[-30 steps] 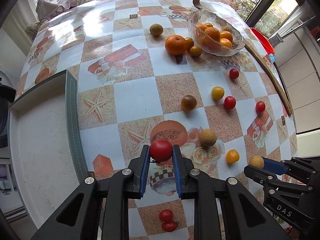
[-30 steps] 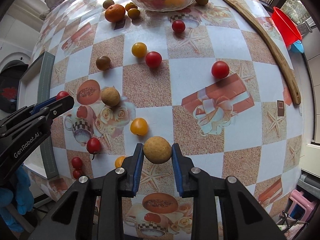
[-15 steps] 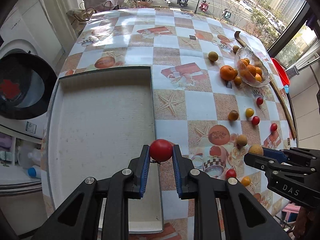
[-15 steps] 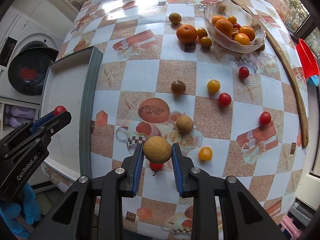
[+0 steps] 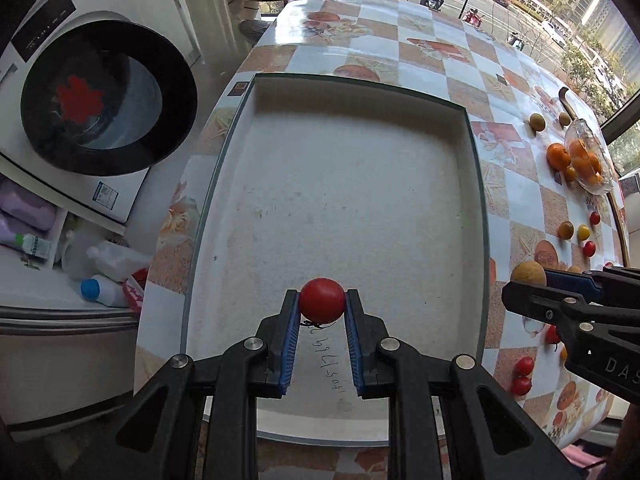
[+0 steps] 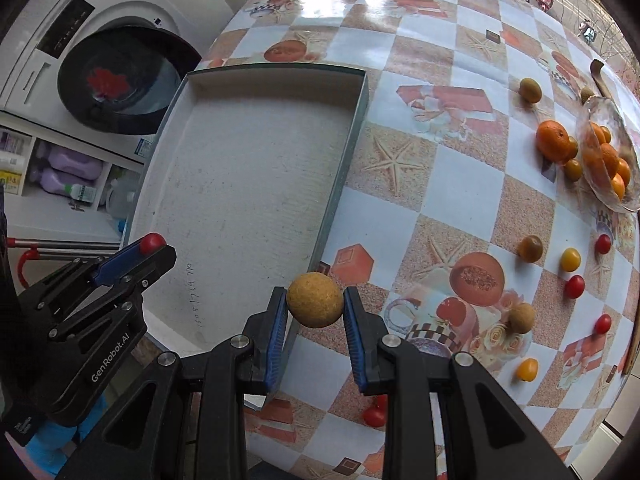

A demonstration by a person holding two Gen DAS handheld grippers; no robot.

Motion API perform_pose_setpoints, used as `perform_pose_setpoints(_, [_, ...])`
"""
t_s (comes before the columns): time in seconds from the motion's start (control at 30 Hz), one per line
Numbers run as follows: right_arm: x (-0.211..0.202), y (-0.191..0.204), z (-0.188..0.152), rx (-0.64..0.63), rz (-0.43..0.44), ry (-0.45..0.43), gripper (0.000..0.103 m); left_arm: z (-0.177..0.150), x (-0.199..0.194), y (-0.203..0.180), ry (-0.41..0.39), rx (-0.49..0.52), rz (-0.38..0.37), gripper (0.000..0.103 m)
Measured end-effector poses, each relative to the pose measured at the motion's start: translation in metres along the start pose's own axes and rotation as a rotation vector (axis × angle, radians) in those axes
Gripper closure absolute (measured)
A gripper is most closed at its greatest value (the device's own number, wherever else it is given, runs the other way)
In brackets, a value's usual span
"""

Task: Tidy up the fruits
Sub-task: 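Carry both fruits over the white tray and open both grippers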

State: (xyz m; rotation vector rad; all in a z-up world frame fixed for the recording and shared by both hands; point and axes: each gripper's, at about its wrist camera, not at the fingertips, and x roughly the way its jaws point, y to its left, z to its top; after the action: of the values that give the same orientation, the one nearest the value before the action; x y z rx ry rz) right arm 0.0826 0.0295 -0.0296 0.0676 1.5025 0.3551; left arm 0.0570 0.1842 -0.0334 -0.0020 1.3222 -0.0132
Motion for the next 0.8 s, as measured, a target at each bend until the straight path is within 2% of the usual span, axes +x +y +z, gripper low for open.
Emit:
perform_pose_setpoints(0.3, [0.042, 0.034, 0.012, -0.065, 0.007, 0.075, 0.072, -0.014, 0.023, 0.016, 0.053, -0.018, 0.018, 0.079])
perform_pose_setpoints(0.6, [0.072, 0.030, 0.013, -0.042, 0.005, 0.149, 0.072, -0.018, 0.035, 0.006, 0.082, 0.016, 0.028, 0.079])
perform_pose_setpoints(0.8, [0.076, 0.033, 0.015, -0.063, -0.003, 0.149, 0.071, -0.021, 0.042, 0.008, 0.122, 0.019, 0.038, 0.078])
